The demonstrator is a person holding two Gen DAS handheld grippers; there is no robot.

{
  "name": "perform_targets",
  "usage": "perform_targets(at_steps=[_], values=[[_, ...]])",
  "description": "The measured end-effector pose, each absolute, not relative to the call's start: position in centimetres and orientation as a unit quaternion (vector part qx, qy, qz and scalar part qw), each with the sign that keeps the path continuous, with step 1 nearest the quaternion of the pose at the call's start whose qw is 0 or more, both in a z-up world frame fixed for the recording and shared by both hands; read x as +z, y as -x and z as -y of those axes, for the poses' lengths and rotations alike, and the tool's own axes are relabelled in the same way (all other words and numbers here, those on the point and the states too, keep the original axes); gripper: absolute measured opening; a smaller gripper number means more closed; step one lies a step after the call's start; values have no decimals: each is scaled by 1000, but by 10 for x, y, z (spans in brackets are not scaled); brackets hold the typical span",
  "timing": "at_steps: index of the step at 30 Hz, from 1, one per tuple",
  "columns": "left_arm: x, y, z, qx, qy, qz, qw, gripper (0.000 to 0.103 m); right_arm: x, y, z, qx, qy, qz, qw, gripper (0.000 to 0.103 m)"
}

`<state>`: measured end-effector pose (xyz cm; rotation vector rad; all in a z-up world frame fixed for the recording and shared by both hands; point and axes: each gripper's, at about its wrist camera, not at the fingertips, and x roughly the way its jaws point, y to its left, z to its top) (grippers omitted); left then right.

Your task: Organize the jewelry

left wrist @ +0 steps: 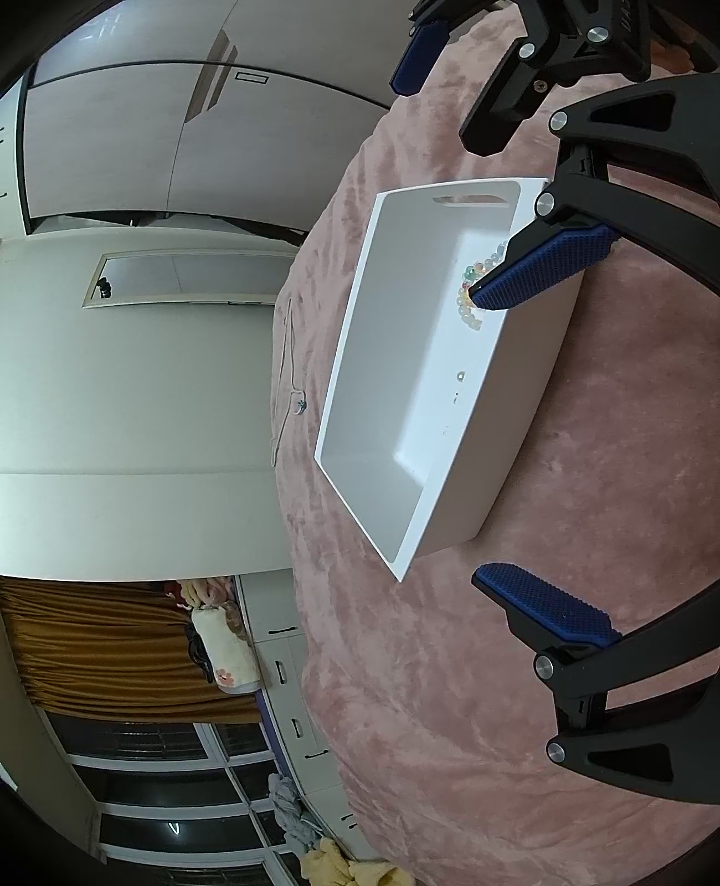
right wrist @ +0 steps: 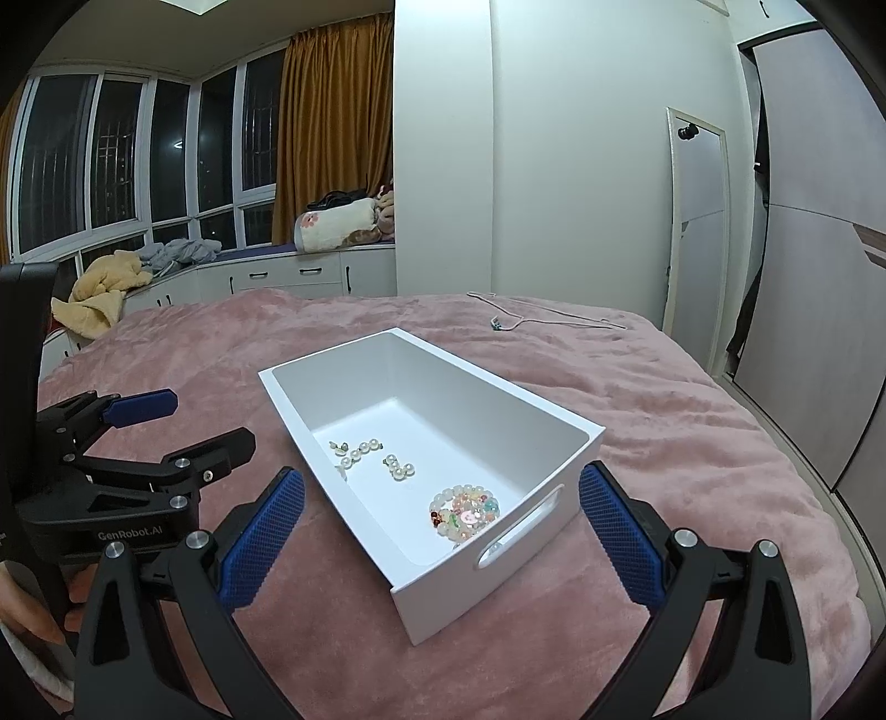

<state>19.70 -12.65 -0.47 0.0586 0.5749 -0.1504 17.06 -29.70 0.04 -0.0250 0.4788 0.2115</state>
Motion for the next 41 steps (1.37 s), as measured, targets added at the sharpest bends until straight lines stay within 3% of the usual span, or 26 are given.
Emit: perform_targets(at_steps=[41], values=[[-4, -199, 132, -85, -32, -279, 956, 95, -6, -174, 295, 104, 15, -249, 963, 98]])
